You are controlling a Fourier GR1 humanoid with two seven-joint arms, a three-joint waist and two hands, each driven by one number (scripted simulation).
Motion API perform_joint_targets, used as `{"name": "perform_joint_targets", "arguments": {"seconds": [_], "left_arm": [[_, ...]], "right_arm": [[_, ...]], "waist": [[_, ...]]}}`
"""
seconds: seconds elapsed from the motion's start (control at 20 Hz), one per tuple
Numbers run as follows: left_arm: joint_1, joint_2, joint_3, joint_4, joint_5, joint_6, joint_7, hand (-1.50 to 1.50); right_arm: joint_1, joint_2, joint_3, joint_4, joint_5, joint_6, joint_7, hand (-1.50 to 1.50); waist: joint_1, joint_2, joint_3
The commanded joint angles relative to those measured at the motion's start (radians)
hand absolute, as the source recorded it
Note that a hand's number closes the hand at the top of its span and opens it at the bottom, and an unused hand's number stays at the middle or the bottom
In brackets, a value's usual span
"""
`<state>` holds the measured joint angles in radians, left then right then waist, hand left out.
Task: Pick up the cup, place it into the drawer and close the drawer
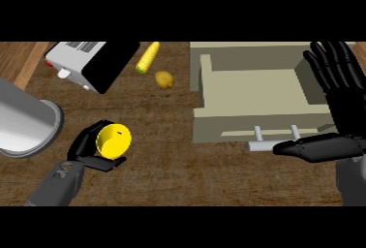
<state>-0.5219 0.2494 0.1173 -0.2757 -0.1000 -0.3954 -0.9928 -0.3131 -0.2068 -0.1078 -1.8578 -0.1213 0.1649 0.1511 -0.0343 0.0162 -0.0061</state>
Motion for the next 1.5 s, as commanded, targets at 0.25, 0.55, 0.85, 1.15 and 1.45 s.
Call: {"name": "perform_joint_targets", "arguments": {"seconds": [0.25, 0.55, 0.85, 1.15, 1.45], "left_arm": [[-0.025, -0.023, 0.050, -0.044, 0.064, -0.131, -0.208, 1.50], [-0.032, -0.084, 0.231, -0.080, 0.217, 0.210, -0.158, 1.50], [-0.050, -0.105, 0.146, -0.236, 0.179, 0.165, -0.055, 1.50], [-0.189, -0.167, 0.102, -0.402, 0.188, 0.242, 0.145, 1.50], [-0.351, -0.247, -0.004, -0.549, 0.223, 0.380, 0.412, 1.50]], "right_arm": [[0.044, -0.004, -0.015, -0.029, -0.025, 0.022, -0.019, -1.50], [0.044, 0.006, -0.016, -0.024, -0.008, -0.001, -0.014, -1.50], [0.103, 0.006, -0.017, -0.048, -0.008, 0.017, -0.027, -1.50], [0.076, -0.001, -0.029, 0.012, 0.024, 0.006, -0.044, -1.50], [-0.024, -0.034, -0.052, 0.023, -0.007, 0.000, 0.031, -1.50]], "waist": [[-0.007, -0.004, 0.000], [0.022, -0.011, 0.004], [0.037, -0.022, 0.007], [0.046, -0.023, 0.007], [0.045, -0.026, 0.007]]}}
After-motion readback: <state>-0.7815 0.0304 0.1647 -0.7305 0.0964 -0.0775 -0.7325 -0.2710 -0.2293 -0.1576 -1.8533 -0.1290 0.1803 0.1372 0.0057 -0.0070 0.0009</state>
